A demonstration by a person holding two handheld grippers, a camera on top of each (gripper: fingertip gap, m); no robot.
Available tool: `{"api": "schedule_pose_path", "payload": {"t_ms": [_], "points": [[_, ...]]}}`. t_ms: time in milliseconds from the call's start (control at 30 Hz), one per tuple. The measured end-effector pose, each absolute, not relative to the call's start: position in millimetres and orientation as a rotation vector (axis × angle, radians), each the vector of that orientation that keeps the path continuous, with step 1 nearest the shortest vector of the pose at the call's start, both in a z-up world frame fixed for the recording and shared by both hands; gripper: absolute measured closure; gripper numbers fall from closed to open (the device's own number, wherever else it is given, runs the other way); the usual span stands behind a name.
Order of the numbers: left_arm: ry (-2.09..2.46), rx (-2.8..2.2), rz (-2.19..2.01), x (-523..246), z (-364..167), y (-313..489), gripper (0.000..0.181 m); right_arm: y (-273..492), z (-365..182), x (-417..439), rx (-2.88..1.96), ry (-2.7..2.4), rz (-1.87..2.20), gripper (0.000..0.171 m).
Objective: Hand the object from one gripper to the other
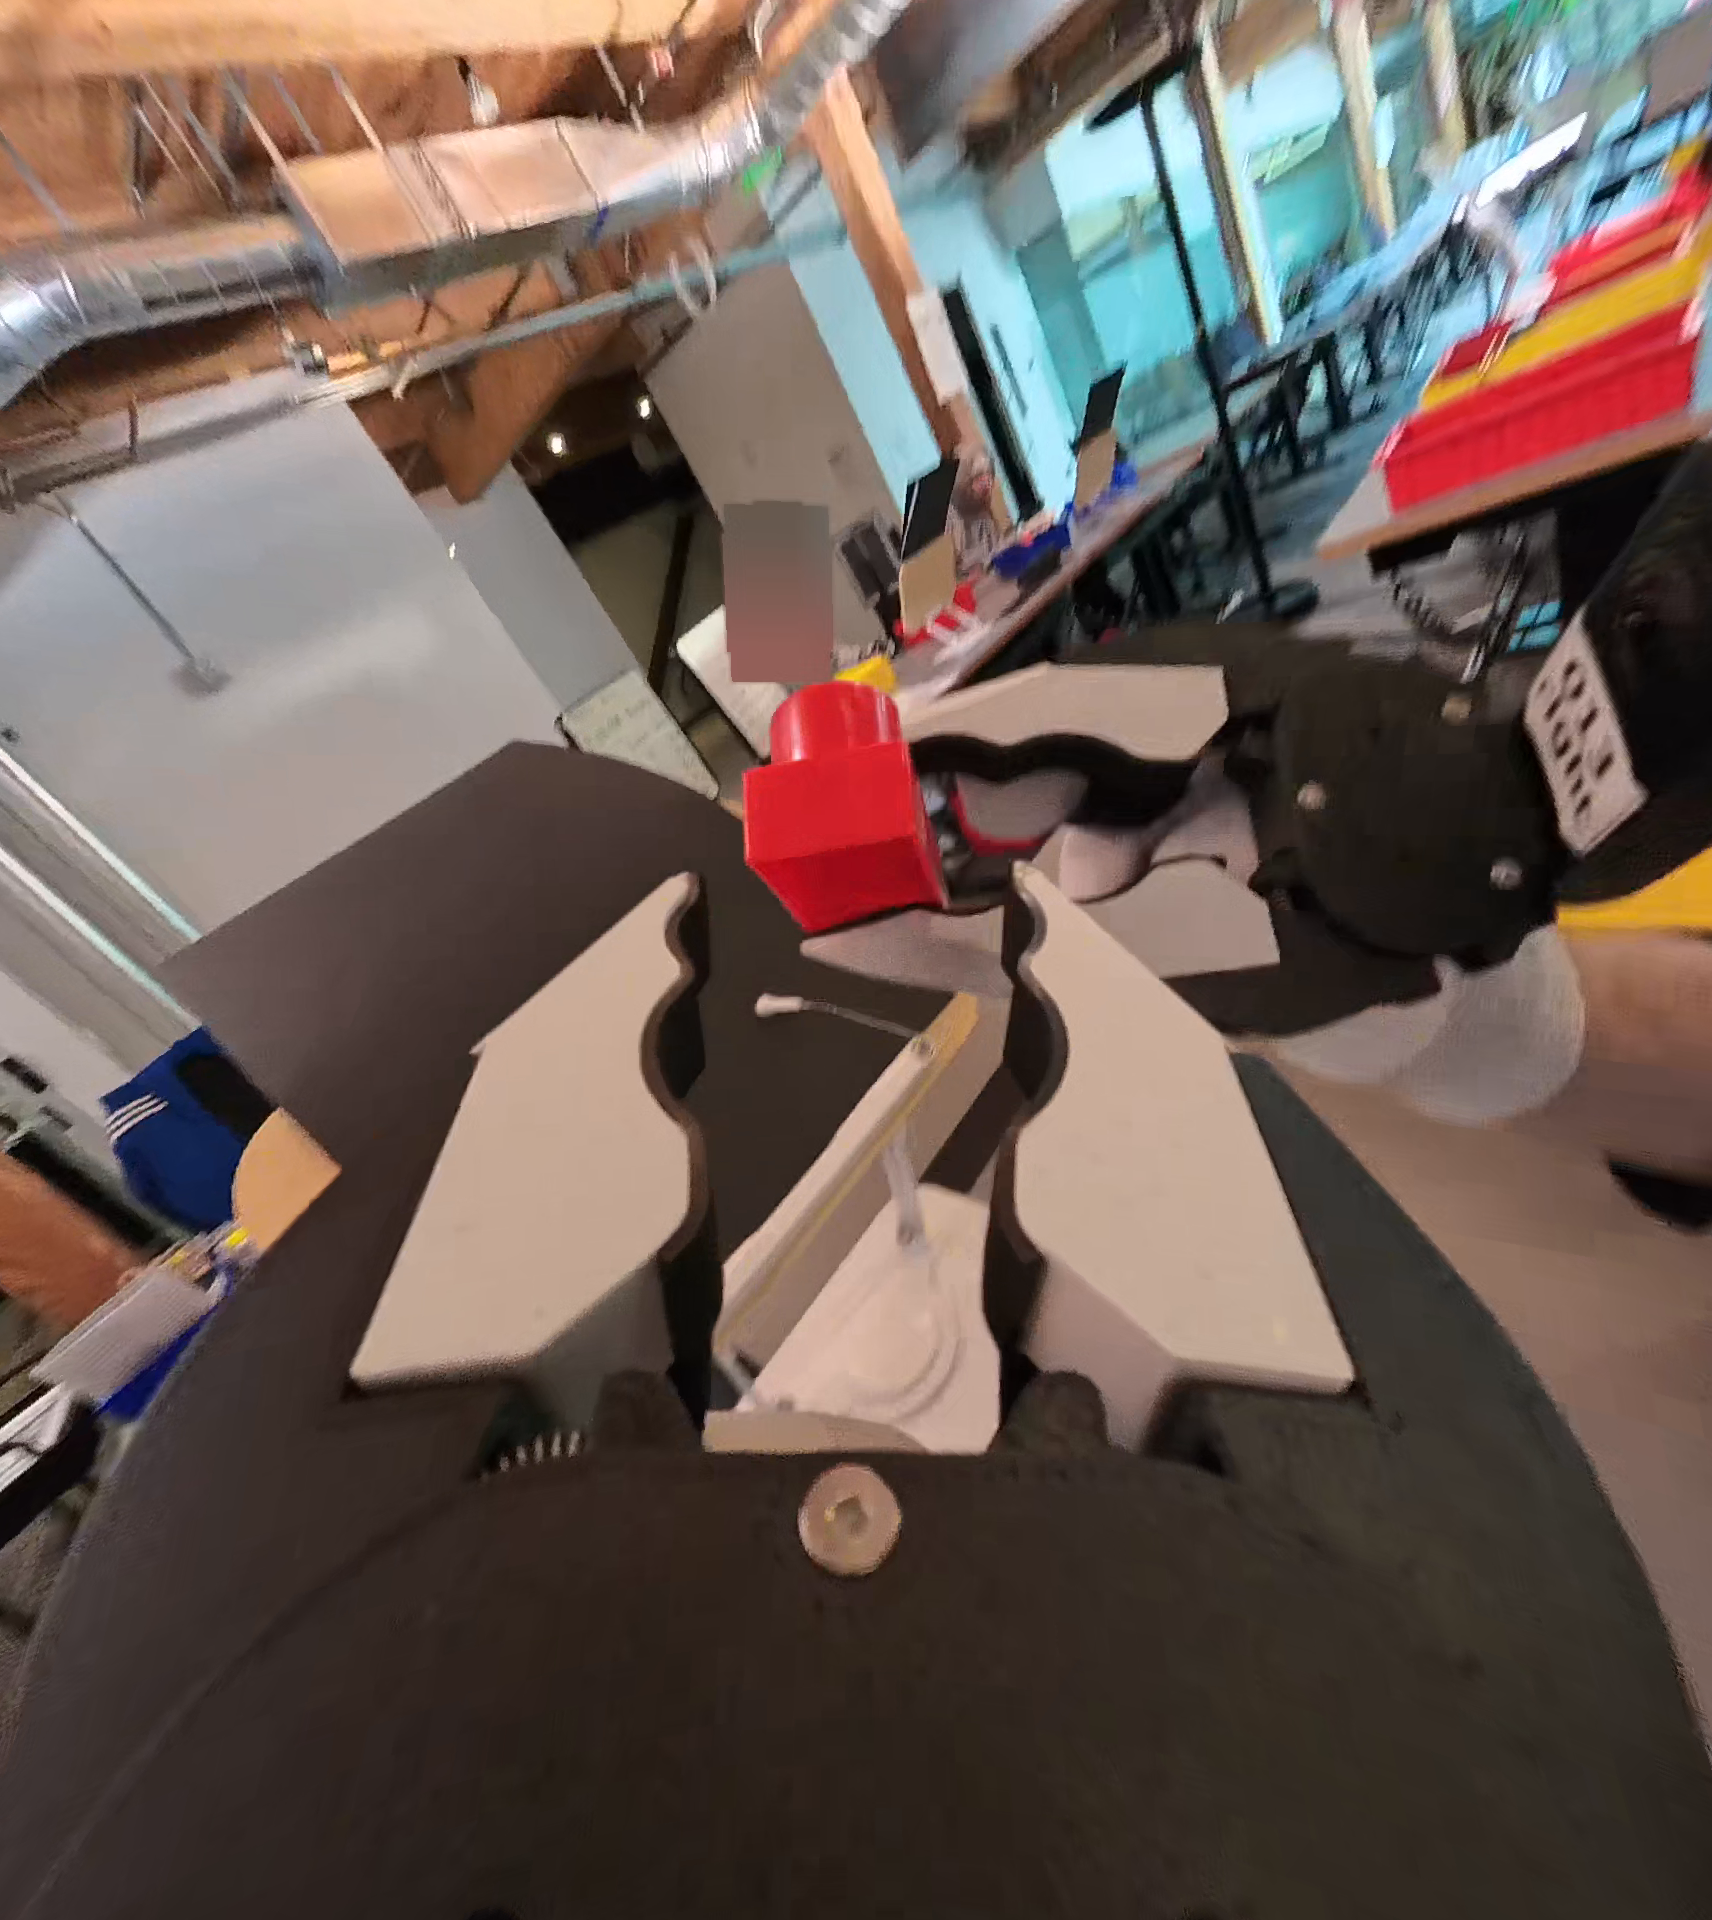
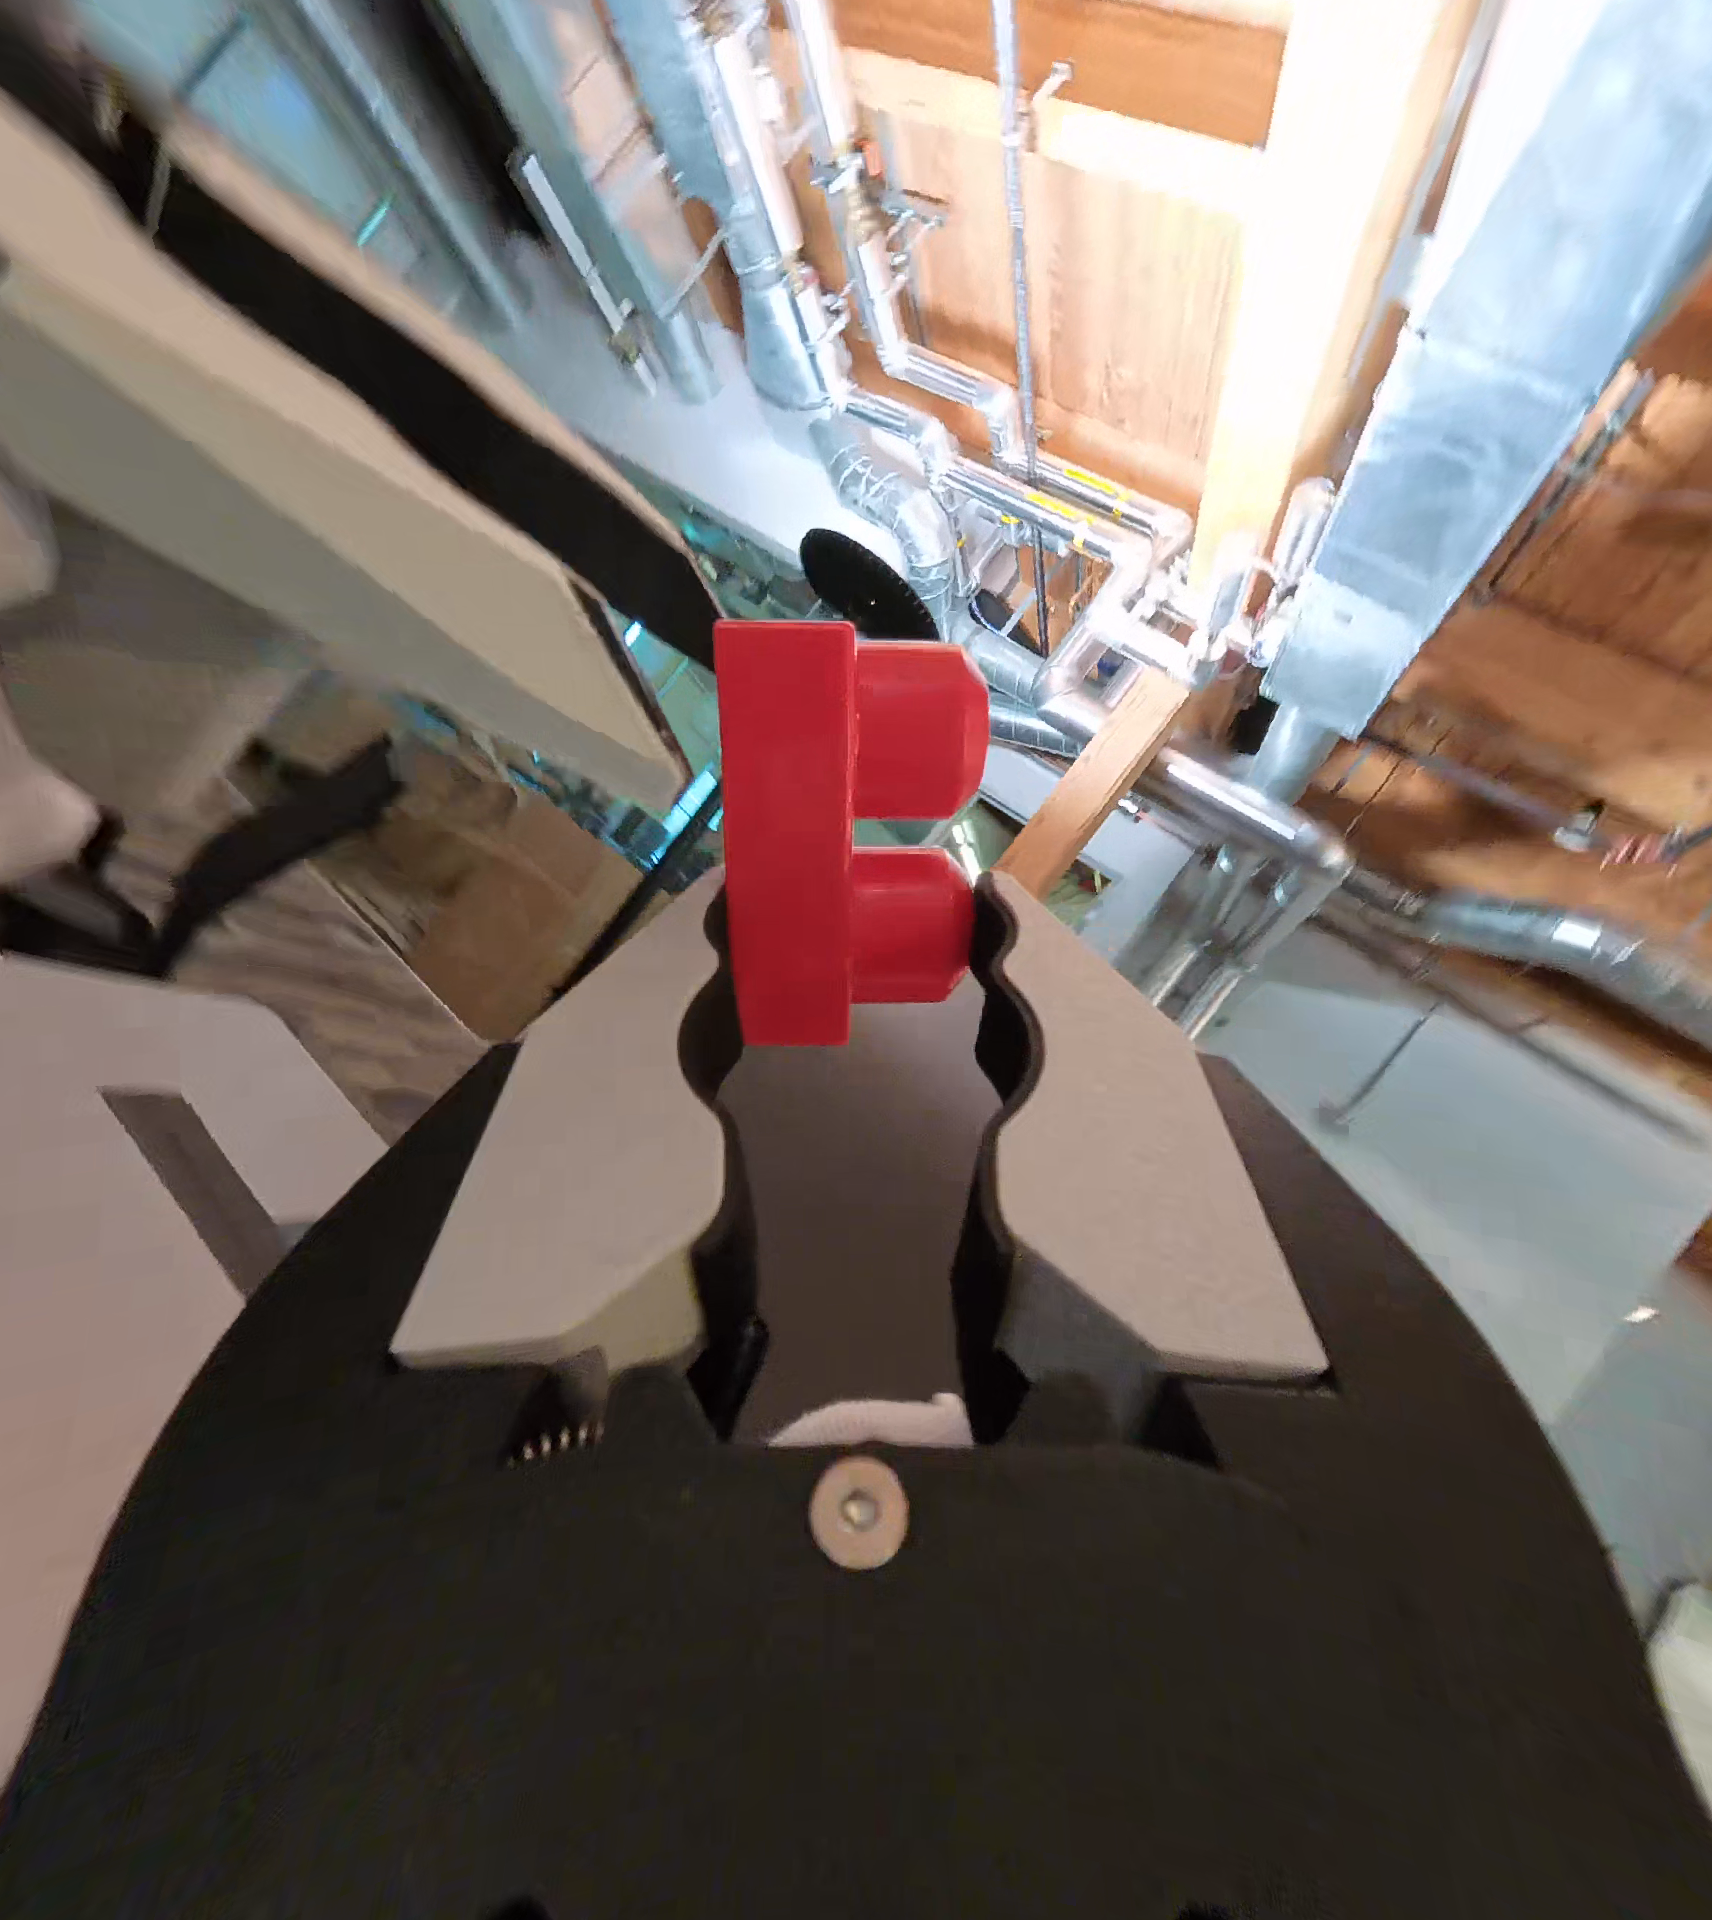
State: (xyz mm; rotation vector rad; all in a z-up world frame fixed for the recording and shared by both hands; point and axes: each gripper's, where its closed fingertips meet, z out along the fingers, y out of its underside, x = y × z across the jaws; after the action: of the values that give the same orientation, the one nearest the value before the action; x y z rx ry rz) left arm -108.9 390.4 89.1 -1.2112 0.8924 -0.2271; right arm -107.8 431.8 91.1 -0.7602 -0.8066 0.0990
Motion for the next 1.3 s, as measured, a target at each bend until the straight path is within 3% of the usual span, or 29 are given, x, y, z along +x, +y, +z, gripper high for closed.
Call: {"api": "schedule_pose_path", "payload": {"t_ms": [200, 433, 600, 733, 867, 1067, 1300], "points": [[0.767, -1.128, -0.276, -90, 89, 413, 0.122, 440, 76, -118, -0.856, -0.691, 0.309, 0.130], [0.689, -1.162, -0.296, -93, 82, 429, 0.143, 444, 74, -116, -0.870, -0.650, 0.297, 0.131], [0.674, -1.147, -0.318, -95, 83, 429, 0.145, 443, 72, -120, -0.853, -0.694, 0.290, 0.130], [0.695, -1.149, -0.250, -107, 87, 427, 0.145, 429, 69, -128, -0.727, -0.891, 0.203, 0.114], [0.859, -1.171, -0.237, -115, 82, 411, 0.145, 404, 55, -132, -0.611, -1.159, 0.239, 0.115], [1.187, -1.087, -0.354, -104, 65, 356, 0.146, 355, 65, -118, -0.560, -1.275, 0.707, 0.115], [1.299, -1.117, -0.277, -108, 46, 349, 0.146, 329, 49, -117, -0.563, -1.451, 0.826, 0.119]]}}
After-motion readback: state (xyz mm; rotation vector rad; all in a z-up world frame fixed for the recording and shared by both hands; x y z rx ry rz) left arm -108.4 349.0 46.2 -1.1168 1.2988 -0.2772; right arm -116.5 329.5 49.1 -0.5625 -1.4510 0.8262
